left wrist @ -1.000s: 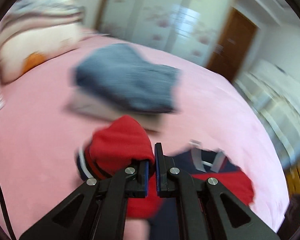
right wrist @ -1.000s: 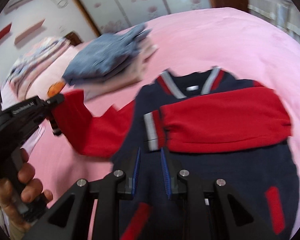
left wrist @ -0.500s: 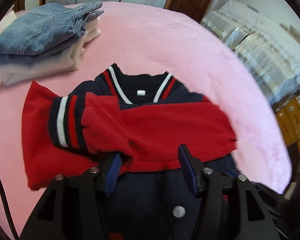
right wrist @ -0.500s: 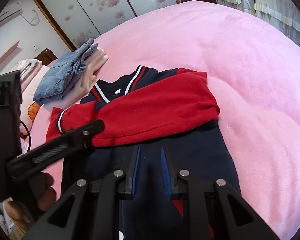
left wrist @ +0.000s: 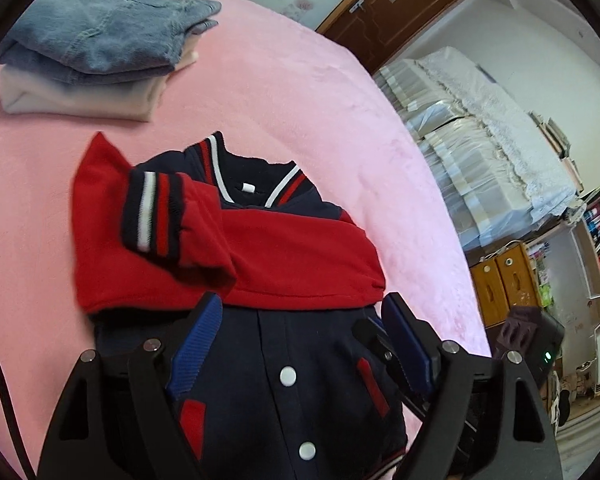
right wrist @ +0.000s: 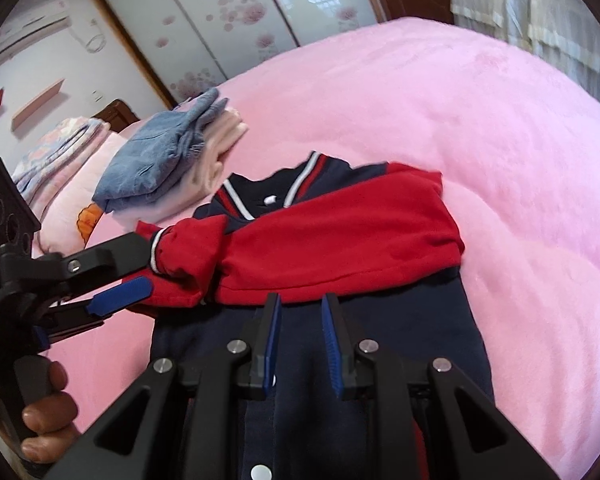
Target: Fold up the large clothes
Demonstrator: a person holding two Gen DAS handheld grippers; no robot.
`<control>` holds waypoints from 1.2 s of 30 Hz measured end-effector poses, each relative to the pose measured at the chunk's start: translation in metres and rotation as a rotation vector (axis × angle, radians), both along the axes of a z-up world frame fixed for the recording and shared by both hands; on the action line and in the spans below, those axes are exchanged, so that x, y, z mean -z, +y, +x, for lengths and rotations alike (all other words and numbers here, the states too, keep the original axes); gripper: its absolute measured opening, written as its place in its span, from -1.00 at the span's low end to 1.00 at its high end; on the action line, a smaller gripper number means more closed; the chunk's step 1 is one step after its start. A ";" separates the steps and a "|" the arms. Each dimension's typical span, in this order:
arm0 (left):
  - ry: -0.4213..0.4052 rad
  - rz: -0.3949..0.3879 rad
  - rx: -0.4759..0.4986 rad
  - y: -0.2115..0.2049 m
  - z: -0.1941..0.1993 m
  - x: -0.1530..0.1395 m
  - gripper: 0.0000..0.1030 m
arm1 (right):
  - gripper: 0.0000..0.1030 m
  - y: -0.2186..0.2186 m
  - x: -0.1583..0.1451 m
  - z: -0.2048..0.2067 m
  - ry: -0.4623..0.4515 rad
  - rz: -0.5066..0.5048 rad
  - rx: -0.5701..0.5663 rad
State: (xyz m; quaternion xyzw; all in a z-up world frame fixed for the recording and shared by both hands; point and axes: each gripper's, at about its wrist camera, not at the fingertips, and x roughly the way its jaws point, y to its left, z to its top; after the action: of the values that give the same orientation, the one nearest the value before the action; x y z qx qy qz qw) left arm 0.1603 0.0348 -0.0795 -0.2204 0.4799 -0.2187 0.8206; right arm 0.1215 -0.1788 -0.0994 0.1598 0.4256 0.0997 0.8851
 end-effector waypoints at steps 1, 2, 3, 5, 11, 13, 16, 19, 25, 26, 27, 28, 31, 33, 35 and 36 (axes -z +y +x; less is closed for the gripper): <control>-0.007 0.003 -0.011 0.005 -0.005 -0.001 0.57 | -0.59 0.006 -0.002 0.001 -0.012 -0.010 -0.024; -0.015 0.020 -0.030 0.013 -0.011 -0.002 0.57 | -0.59 0.012 -0.004 0.002 -0.022 -0.023 -0.044; -0.020 0.038 -0.045 0.017 -0.013 -0.002 0.57 | -0.59 0.022 -0.007 0.004 -0.036 -0.043 -0.074; -0.031 0.086 -0.096 0.032 -0.020 -0.002 0.57 | -0.59 0.041 -0.011 0.009 -0.062 -0.073 -0.134; 0.019 0.165 -0.231 0.073 -0.027 0.011 0.57 | -0.59 0.106 -0.026 0.020 -0.162 -0.170 -0.331; 0.029 0.156 -0.264 0.088 -0.029 0.015 0.57 | -0.59 0.126 -0.028 0.024 -0.207 -0.207 -0.396; 0.046 0.149 -0.297 0.105 -0.030 0.022 0.57 | -0.59 0.153 -0.022 0.030 -0.254 -0.347 -0.474; 0.059 0.138 -0.320 0.119 -0.033 0.029 0.57 | -0.55 0.166 -0.010 0.032 -0.268 -0.500 -0.531; 0.094 0.107 -0.351 0.137 -0.036 0.045 0.57 | 0.05 0.181 0.000 0.011 -0.390 -0.774 -0.603; 0.100 0.101 -0.358 0.140 -0.036 0.048 0.57 | 0.05 0.184 0.002 0.009 -0.405 -0.810 -0.609; 0.103 0.098 -0.361 0.141 -0.036 0.050 0.57 | 0.05 0.187 0.005 0.007 -0.414 -0.844 -0.618; 0.109 0.094 -0.368 0.144 -0.036 0.052 0.57 | 0.05 0.191 0.008 0.007 -0.418 -0.880 -0.629; 0.119 0.077 -0.379 0.149 -0.036 0.055 0.57 | 0.05 0.201 0.018 0.007 -0.441 -0.984 -0.634; 0.121 0.075 -0.389 0.154 -0.036 0.057 0.57 | 0.04 0.208 0.025 0.009 -0.460 -1.045 -0.635; 0.125 0.077 -0.399 0.159 -0.035 0.058 0.56 | 0.04 0.216 0.030 0.010 -0.482 -1.099 -0.632; 0.128 0.081 -0.407 0.161 -0.034 0.058 0.56 | 0.04 0.219 0.032 0.011 -0.490 -1.117 -0.629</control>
State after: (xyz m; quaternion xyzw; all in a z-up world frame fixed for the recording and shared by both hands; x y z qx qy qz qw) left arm 0.1262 0.1961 -0.1380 -0.2929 0.4850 -0.0143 0.8239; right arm 0.1324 0.0403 -0.1315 -0.4790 0.2267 0.1510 0.8345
